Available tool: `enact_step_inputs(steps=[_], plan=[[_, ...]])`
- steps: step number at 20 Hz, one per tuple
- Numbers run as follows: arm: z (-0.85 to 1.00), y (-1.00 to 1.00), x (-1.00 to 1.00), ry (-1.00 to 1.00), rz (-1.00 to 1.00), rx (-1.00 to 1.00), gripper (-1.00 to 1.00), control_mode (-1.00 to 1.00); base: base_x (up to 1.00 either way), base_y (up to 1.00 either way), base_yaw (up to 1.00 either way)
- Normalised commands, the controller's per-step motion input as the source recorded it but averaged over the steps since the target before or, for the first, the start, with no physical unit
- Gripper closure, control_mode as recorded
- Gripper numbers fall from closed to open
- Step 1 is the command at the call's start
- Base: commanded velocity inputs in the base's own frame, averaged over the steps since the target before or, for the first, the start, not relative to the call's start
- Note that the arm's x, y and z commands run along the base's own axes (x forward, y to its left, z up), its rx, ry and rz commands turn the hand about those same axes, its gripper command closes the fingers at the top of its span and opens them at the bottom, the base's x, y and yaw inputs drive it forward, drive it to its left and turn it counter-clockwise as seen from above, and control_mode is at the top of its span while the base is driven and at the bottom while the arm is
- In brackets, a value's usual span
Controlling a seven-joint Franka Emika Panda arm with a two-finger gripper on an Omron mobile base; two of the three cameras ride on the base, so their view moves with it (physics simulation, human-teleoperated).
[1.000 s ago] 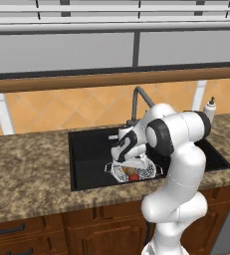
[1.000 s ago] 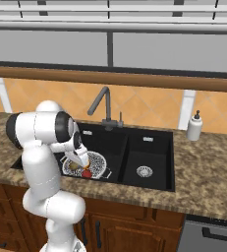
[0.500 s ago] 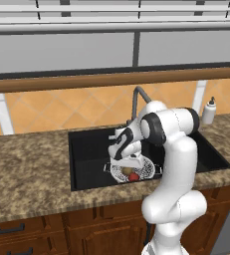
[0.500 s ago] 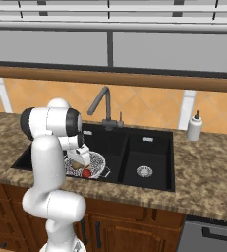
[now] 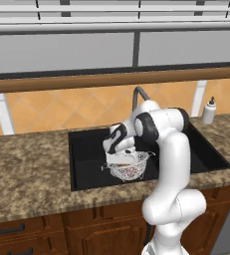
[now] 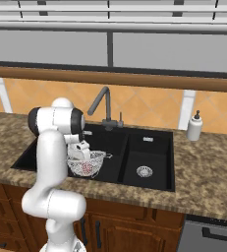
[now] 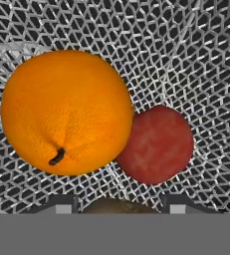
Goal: Put the colander in the sink, put the kiwi, orange, apple in the colander, and turn on the sink faucet and pour water over the colander.
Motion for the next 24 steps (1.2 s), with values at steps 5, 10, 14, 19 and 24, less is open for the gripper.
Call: enact_step_inputs(steps=[5,10,14,19,24], plan=[[0.10,-0.15,-0.27,0.03,0.00,0.00,-1.00,-1.00,0.00,0.00,0.00],[0.38,-0.27,-0.34,0.00,0.00,0.00,-1.00,-1.00,0.00,0.00,0.00],[0.58,-0.12,-0.44,0.00,0.00,0.00,-1.00,-1.00,0.00,0.00,0.00],[0.82,0.00,-0.52,-0.01,0.00,0.00,-1.00,-1.00,0.00,0.00,0.00],[0.91,-0.03,-0.56,-0.02,0.02,0.01,-1.00,-1.00,0.00,0.00,0.00]])
